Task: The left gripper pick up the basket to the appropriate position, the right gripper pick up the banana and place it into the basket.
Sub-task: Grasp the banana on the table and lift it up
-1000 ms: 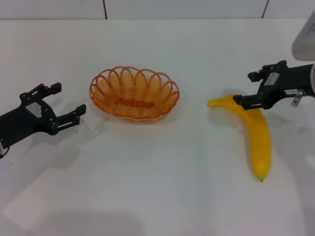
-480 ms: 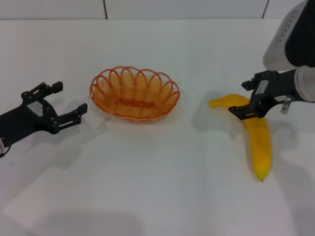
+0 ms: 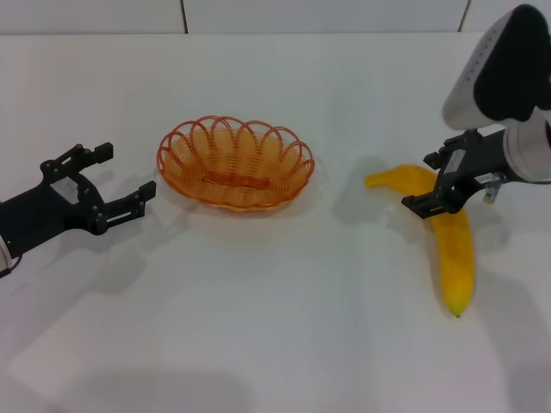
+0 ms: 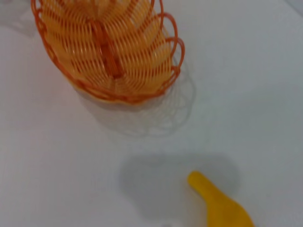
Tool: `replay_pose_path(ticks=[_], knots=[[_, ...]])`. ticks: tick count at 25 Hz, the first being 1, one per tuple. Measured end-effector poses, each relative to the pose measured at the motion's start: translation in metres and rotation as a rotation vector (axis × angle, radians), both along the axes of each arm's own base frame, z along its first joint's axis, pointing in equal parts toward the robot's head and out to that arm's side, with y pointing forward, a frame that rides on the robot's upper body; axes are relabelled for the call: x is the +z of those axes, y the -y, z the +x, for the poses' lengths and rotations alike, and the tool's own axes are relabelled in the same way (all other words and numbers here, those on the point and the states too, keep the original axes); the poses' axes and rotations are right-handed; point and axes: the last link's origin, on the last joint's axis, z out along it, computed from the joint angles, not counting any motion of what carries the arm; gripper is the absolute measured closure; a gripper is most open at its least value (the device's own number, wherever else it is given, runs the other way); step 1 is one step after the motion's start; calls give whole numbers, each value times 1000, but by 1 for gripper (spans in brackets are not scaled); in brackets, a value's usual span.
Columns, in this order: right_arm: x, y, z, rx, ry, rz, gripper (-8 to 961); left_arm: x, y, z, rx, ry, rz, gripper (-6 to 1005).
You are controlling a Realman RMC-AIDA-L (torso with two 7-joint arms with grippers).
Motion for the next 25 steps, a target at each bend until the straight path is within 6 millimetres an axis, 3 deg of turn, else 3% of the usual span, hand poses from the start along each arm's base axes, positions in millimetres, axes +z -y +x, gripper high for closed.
replay_pose_path(ticks=[25], knots=[[-11,-9,9,-28,51,-29,229,0,-1,1,-5,0,-1,108]])
